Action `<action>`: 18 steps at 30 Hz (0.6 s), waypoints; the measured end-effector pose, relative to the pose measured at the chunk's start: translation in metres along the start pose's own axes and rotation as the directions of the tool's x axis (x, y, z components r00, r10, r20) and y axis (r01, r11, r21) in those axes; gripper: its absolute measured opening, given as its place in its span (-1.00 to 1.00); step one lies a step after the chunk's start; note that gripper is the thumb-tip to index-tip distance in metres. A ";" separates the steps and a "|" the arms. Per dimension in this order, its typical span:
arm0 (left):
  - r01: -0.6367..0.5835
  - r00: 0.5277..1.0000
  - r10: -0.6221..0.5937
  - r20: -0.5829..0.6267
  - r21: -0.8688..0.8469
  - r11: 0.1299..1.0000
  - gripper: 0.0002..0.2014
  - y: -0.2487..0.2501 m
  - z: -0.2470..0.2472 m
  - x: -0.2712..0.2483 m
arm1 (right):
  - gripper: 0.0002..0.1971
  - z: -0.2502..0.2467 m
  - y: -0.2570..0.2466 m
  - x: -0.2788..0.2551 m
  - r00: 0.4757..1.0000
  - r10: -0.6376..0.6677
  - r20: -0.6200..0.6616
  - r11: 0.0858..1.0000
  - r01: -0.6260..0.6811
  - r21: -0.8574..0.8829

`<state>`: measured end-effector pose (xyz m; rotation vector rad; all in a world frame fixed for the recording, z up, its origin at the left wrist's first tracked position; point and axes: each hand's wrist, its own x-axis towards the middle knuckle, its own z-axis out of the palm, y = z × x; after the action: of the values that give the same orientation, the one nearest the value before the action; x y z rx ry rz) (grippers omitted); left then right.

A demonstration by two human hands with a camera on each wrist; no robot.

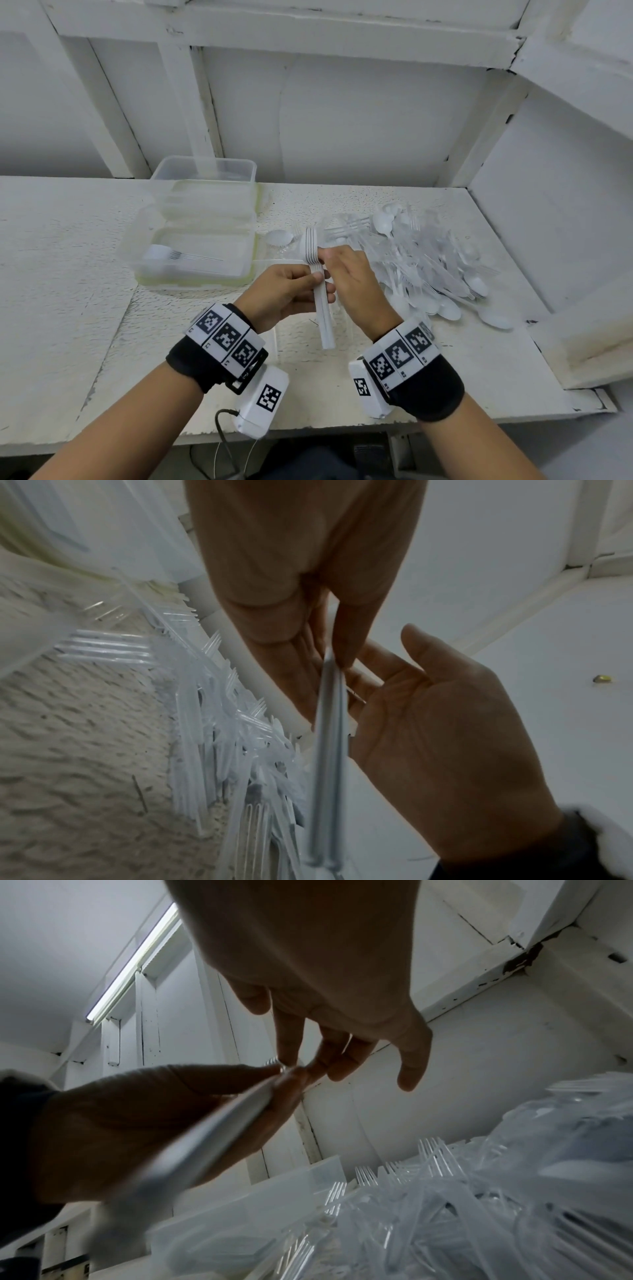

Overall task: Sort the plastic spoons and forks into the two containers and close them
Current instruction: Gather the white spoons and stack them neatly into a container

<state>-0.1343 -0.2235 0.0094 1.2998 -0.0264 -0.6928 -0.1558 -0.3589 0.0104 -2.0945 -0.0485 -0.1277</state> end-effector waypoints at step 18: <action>-0.189 0.929 0.196 -0.313 0.055 0.981 -0.76 0.022 -0.027 0.003 | -0.68 0.030 -0.022 0.031 0.971 -0.230 0.069 0.936 0.240 -0.257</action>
<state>-0.1111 -0.1998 0.0201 1.3980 0.0986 -0.3108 -0.1248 -0.3230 0.0179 -2.3517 -0.3217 -0.2510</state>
